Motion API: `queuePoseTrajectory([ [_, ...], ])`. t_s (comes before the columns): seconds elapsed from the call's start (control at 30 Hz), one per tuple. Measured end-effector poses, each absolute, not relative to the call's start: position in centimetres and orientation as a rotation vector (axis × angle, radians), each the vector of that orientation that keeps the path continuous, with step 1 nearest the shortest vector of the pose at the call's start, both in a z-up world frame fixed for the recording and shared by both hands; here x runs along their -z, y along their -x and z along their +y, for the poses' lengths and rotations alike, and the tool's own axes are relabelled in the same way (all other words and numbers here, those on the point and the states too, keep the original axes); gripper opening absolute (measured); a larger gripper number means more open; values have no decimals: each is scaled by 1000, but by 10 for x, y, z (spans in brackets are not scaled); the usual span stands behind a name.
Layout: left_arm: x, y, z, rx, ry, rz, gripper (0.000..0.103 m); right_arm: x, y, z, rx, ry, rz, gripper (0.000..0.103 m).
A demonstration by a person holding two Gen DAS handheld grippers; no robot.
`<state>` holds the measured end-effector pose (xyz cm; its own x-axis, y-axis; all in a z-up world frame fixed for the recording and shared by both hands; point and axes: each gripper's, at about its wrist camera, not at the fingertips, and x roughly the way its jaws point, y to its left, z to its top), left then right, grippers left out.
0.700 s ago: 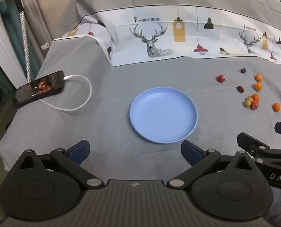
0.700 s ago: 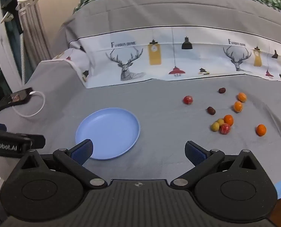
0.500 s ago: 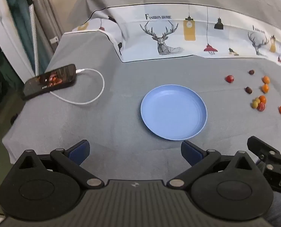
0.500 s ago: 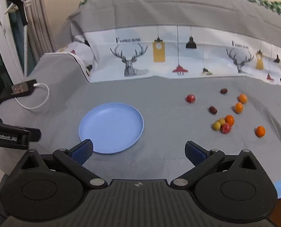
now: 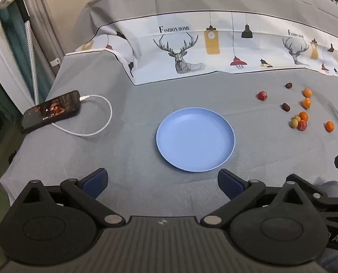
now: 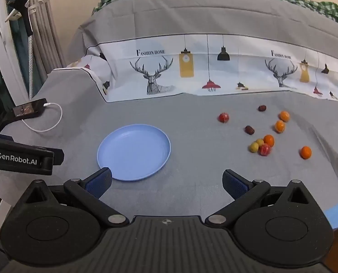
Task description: Organize fruits
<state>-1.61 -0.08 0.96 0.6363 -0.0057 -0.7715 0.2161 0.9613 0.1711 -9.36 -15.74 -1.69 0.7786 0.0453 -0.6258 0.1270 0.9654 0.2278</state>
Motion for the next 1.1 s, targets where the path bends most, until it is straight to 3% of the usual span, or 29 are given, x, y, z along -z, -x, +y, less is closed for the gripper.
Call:
queuePoseTrajectory([
  [1.1,-7,5,4,112,-255,908,103,16,77,-147,24,-267,708,102],
])
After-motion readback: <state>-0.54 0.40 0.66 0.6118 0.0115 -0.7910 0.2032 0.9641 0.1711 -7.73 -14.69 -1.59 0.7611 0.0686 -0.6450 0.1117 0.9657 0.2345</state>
